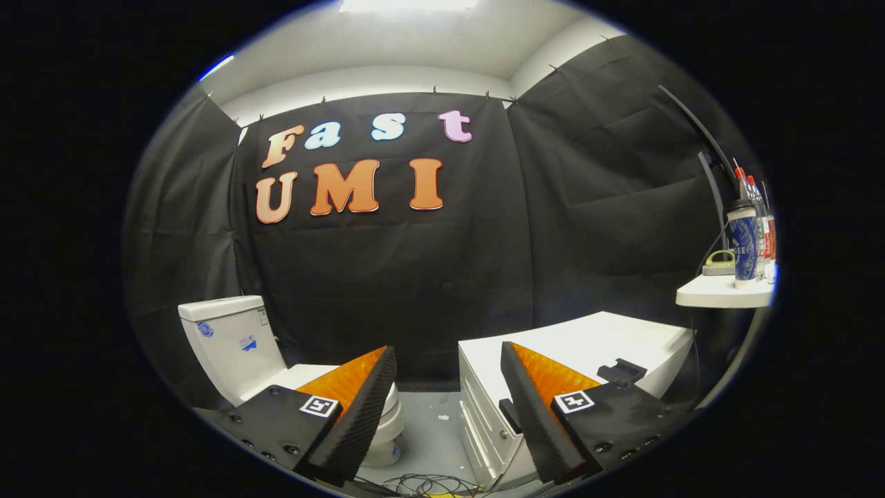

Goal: Open the toilet lid.

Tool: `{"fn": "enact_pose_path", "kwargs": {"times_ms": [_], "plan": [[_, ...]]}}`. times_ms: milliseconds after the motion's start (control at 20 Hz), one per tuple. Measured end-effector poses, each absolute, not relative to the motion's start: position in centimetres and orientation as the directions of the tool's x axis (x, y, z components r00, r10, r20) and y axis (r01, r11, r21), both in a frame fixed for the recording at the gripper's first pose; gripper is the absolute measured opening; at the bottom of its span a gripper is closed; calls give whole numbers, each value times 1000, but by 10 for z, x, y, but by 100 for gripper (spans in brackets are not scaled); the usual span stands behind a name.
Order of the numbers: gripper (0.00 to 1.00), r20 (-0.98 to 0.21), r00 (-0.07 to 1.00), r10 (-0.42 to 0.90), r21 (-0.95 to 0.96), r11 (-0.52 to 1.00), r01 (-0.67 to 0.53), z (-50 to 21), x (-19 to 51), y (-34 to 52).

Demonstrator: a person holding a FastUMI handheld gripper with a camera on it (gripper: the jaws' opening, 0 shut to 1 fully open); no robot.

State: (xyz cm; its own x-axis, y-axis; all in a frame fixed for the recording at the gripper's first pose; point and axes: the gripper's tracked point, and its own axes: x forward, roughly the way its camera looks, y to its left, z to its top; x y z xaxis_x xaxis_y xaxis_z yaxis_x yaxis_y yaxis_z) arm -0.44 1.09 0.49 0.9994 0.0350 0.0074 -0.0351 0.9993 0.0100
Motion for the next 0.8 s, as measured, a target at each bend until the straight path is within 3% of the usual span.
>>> {"fn": "enact_pose_path", "kwargs": {"times_ms": [250,650,800], "plan": [[98,24,999,45,68,997,-46,14,-7,19],[97,57,997,54,-79,996,-50,18,-7,36],[98,62,994,92,-45,995,-89,23,-13,46]]}}
